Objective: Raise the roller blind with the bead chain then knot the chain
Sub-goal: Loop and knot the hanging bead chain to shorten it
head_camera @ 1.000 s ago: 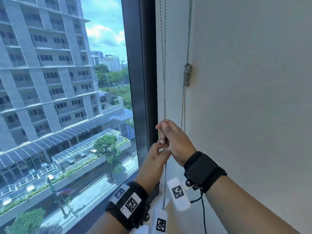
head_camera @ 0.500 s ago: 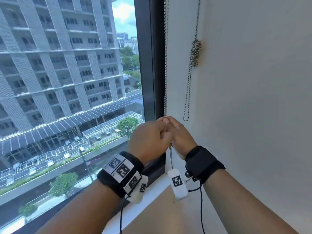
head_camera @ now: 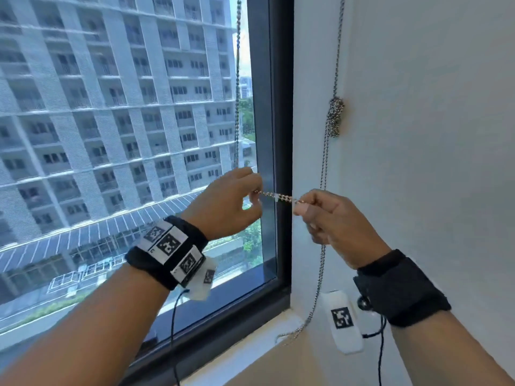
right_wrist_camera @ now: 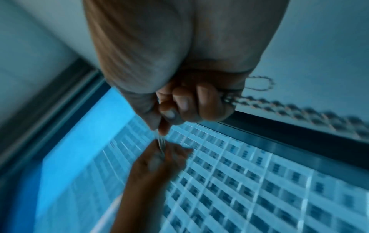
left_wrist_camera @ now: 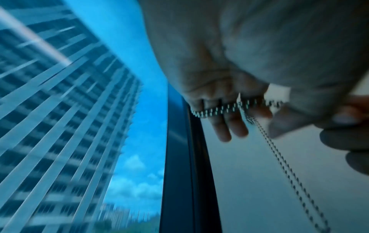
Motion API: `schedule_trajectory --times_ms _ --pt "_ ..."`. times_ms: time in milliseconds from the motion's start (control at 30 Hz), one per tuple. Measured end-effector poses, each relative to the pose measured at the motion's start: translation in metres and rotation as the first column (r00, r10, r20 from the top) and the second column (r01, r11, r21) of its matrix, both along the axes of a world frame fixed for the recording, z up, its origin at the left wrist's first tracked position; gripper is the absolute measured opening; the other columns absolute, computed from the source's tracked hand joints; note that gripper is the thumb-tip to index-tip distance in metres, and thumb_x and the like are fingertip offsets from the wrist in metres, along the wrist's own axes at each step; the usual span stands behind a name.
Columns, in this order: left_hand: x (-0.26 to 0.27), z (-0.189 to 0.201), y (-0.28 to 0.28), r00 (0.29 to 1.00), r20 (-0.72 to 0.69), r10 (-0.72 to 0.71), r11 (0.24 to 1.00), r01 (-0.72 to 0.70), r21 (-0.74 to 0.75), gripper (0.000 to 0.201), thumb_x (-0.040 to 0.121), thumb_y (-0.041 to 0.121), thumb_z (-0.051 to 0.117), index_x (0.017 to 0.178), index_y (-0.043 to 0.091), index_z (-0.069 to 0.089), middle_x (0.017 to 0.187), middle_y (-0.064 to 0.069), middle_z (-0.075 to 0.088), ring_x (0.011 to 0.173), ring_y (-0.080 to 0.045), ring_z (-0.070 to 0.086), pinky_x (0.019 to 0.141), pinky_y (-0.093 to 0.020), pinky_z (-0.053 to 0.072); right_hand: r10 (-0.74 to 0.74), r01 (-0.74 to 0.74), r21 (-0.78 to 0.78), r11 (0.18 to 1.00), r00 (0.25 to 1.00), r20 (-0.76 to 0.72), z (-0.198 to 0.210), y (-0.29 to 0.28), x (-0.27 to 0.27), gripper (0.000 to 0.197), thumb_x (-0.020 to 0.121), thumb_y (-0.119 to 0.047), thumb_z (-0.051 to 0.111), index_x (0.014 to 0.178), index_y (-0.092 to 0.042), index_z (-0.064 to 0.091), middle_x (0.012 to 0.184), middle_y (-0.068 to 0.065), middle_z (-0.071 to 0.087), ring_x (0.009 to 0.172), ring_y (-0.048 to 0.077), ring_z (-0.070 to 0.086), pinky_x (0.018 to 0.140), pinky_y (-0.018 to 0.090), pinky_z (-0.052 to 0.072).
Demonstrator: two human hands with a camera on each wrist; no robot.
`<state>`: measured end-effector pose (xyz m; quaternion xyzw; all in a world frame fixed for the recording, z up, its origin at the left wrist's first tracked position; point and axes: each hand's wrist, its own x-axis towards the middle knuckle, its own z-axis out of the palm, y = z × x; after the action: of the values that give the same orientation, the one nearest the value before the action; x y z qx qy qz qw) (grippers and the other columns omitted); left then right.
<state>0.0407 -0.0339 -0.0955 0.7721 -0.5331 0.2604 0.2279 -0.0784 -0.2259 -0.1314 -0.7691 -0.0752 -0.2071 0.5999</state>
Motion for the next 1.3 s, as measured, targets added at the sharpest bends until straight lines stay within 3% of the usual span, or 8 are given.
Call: schedule_trajectory --times_ms 100,233,367,500,667,967,1167,1300 --pt "-0.015 -0.006 0.004 0.968 -0.249 -0.013 0.894 -0.100 -0.436 0.017 0.090 0.019 0.064 0.082 0.010 0.052 0.077 -0.008 0.060 0.074 -0.024 0.056 0.070 -0.035 0.044 0.102 -0.102 -0.002 0.995 0.990 0.093 0.040 0.000 -0.005 0.015 0.092 -0.023 0.061 0.086 -0.010 0.064 0.062 0.003 0.040 0.048 0.015 0.028 0.047 0.027 0.024" --pt "-0.038 0.006 -0.006 0.747 -0.491 -0.448 0.554 -0.199 -0.808 0.018 0.096 0.020 0.057 0.080 0.017 0.048 0.063 -0.004 0.057 0.066 -0.023 0.060 0.086 -0.041 0.056 0.070 -0.036 -0.170 0.985 0.978 0.198 0.084 0.018 0.012 0.015 0.099 -0.026 0.057 0.089 -0.016 0.063 0.063 -0.002 0.046 0.048 0.010 0.035 0.047 0.023 0.031" --pt "-0.048 0.015 -0.016 0.370 -0.451 -0.812 0.331 -0.344 -0.879 0.022 0.103 0.017 0.049 0.083 0.014 0.040 0.063 0.000 0.037 0.051 -0.015 0.039 0.063 -0.030 0.056 -0.058 0.155 -0.245 0.957 0.931 0.361 0.104 0.040 0.037 0.010 0.100 -0.025 0.057 0.093 -0.020 0.062 0.058 -0.023 0.052 0.052 -0.001 0.048 0.056 0.012 0.036" --pt "-0.041 0.014 -0.018 0.195 -0.394 -0.898 0.259 -0.490 -0.832 0.022 0.102 0.004 0.048 0.087 0.018 0.039 0.064 -0.001 0.040 0.041 -0.008 0.042 0.045 -0.020 0.049 -0.064 0.138 -0.156 0.978 0.912 0.405 0.094 0.044 0.047 0.005 0.100 -0.020 0.058 0.098 -0.020 0.062 0.069 -0.024 0.057 0.062 -0.001 0.051 0.064 0.019 0.037" --pt "-0.026 0.020 -0.013 0.251 -0.569 -0.783 0.483 -0.331 -0.811 0.031 0.100 -0.001 0.050 0.076 0.018 0.049 0.083 -0.002 0.047 0.042 -0.004 0.041 0.044 -0.013 0.044 -0.124 0.272 -0.266 0.925 0.875 0.468 0.108 0.052 0.046 0.006 0.099 -0.022 0.059 0.095 -0.021 0.063 0.070 -0.023 0.058 0.064 -0.002 0.052 0.063 0.013 0.038" --pt "0.009 0.063 0.002 0.400 -0.802 -0.443 0.878 0.014 -0.479 0.053 0.076 0.018 0.083 0.126 0.014 0.065 0.064 0.003 0.049 0.043 -0.006 0.040 0.047 -0.014 0.041 -0.121 0.339 -0.382 0.860 0.861 0.493 0.139 0.037 0.058 0.005 0.095 -0.019 0.066 0.098 -0.020 0.069 0.091 -0.009 0.070 0.086 0.007 0.065 0.079 0.022 0.050" --pt "0.023 0.053 -0.008 0.086 -0.729 -0.679 0.734 0.067 -0.675 0.031 0.072 0.028 0.081 0.100 0.016 0.077 0.069 0.009 0.049 0.046 -0.003 0.035 0.042 -0.011 0.035 -0.019 0.110 -0.176 0.978 0.892 0.452 0.126 0.029 0.072 0.015 0.091 -0.006 0.061 0.090 -0.018 0.052 0.084 0.008 0.054 0.066 0.010 0.047 0.060 0.020 0.039" --pt "0.022 0.044 -0.024 0.492 -0.635 -0.596 0.744 0.041 -0.666 0.065 0.077 0.024 0.083 0.136 0.023 0.057 0.075 0.002 0.049 0.051 -0.009 0.047 0.051 -0.020 0.043 -0.028 0.056 -0.049 0.997 0.893 0.449 0.106 0.036 0.081 0.010 0.085 0.002 0.053 0.085 -0.008 0.055 0.075 -0.004 0.054 0.064 0.004 0.048 0.060 0.019 0.041"
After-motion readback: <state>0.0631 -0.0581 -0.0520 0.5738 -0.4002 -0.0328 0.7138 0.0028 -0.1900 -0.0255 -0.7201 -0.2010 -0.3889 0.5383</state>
